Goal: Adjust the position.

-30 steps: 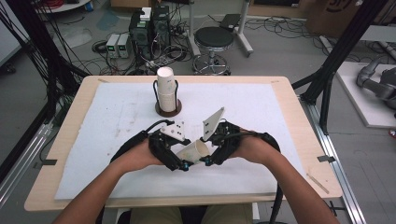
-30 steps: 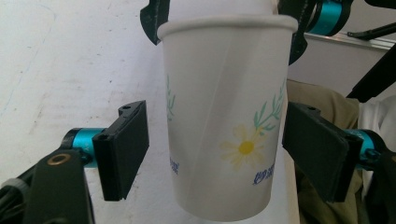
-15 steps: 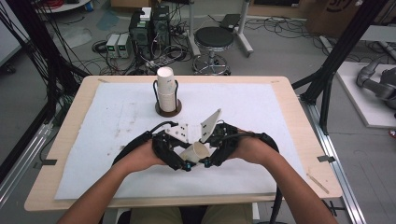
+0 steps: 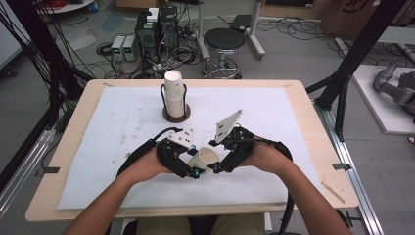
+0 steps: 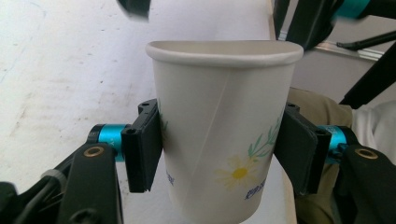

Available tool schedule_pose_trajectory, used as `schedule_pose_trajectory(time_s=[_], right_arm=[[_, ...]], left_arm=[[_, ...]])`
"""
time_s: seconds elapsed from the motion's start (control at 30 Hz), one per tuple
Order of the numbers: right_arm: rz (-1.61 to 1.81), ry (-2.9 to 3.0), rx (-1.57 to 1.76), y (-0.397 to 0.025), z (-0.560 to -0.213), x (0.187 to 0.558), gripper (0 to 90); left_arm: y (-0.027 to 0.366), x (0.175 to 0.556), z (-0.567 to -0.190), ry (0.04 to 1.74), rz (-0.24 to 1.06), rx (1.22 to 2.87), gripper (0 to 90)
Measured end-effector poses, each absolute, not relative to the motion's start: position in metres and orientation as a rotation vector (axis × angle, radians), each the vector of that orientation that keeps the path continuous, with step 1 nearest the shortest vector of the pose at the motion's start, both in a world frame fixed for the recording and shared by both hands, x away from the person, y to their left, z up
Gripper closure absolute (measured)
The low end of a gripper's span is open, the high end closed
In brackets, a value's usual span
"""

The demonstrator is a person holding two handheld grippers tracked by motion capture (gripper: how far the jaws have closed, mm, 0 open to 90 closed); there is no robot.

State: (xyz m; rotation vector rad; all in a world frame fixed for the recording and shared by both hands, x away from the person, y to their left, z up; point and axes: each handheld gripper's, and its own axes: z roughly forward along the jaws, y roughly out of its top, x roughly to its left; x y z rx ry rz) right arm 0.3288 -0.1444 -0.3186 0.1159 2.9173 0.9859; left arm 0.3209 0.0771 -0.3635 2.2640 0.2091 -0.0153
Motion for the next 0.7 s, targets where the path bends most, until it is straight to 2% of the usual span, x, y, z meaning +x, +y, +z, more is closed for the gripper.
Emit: schedule_pose_trajectory(time_s=[0.4, 0.7], right_arm=[[1.348, 2.715, 0.404, -0.196, -0.324, 0.331, 21.8], [1.443, 2.484, 0.609, -0.235, -0.354, 0.323, 21.8]], left_arm=[[0.110, 0.318, -0.380, 0.331, 0.053, 2.117, 37.3], [0.140, 0.313, -0.391, 0.412, 0.161, 1.979, 37.3]])
